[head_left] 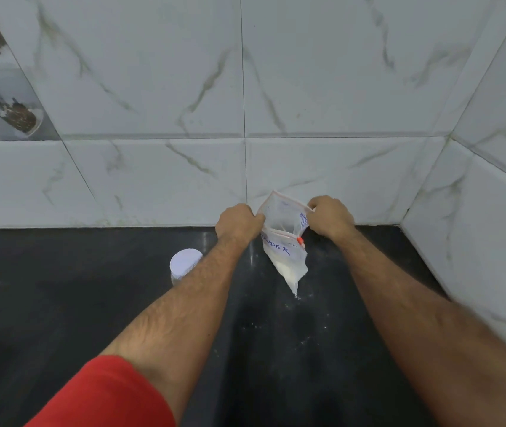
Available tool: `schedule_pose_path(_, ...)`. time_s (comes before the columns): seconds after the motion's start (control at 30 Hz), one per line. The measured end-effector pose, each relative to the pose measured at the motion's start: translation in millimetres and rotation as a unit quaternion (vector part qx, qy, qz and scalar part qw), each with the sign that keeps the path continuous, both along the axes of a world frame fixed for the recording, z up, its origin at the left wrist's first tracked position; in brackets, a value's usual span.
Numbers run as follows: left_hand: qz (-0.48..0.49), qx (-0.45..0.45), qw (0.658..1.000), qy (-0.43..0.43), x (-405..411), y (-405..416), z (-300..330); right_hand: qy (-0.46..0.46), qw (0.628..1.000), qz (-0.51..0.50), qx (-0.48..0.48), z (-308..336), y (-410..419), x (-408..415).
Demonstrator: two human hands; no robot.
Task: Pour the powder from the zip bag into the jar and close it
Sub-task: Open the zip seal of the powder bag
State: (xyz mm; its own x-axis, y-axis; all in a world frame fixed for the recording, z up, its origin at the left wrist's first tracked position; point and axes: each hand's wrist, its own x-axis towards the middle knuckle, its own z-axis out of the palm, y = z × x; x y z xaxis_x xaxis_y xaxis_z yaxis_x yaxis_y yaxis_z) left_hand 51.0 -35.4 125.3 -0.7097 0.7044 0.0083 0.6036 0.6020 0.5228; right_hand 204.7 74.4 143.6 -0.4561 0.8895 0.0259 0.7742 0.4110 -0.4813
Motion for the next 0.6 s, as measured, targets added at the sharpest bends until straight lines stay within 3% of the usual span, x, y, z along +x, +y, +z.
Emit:
schedule_pose_path(0.27, -0.015, 0.030, 0.999, -0.042, 8, 2, -11, 0.015, 1.000, -0.006, 0.013, 1, 3, 1)
schedule_pose_path(0.6, -0.033, 0.031, 0.999, -0.018, 18, -11, -5, 0.060, 0.998, -0.015, 0.011, 3, -12, 4)
